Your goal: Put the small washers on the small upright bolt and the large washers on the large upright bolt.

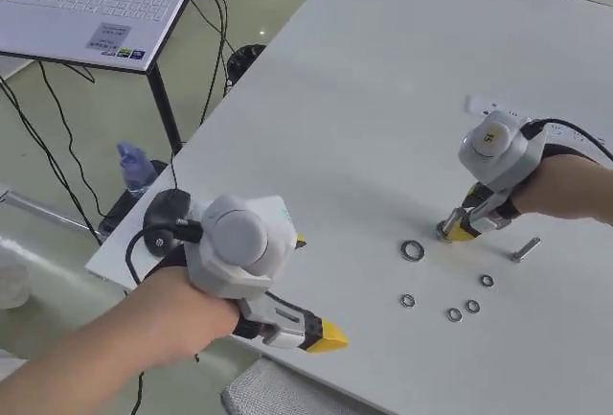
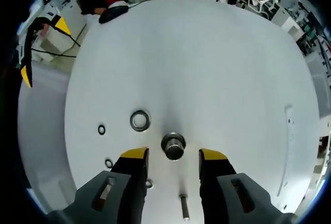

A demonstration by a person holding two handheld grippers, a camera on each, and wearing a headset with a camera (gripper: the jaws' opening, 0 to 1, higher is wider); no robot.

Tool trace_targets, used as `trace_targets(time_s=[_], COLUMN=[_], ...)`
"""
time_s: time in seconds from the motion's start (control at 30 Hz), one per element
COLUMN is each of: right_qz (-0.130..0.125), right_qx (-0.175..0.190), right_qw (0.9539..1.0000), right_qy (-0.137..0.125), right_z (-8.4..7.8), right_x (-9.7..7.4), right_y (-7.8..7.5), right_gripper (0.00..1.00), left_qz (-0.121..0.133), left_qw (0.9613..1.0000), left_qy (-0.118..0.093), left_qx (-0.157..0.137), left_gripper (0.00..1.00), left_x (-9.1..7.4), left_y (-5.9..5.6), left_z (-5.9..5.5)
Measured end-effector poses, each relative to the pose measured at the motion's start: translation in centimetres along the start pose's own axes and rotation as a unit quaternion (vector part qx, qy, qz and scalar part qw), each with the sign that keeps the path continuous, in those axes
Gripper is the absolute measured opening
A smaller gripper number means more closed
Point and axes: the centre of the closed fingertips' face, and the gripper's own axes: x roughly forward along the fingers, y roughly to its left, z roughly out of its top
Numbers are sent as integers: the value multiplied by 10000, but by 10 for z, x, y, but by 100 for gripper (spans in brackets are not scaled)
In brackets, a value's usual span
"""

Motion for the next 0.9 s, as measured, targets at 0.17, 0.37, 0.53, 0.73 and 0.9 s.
trace_targets(time_s=[0.17,0.37,0.53,0.73,0.9], right_qz=[-37,-36,-58,-57,-25], right_qx=[-29,-62,-90,-234,-278], right_qw=[10000,9999,9999,9996,9994], right_qy=[-59,-84,-110,-129,-225], right_z=[3,3,5,11,21], right_x=[-10,-22,-29,-31,-31], right_y=[0,5,8,19,26], right_gripper=[40,40,40,40,40], left_qz=[25,145,134,115,112], left_qw=[10000,9998,9999,9998,9998], left_qy=[-22,-91,-24,-48,-60], left_qx=[51,-40,21,130,160], left_gripper=[77,77,77,77,77], left_x=[0,-3,-7,-7,-6], left_y=[0,-1,-3,-3,-1], left_z=[6,7,5,16,19])
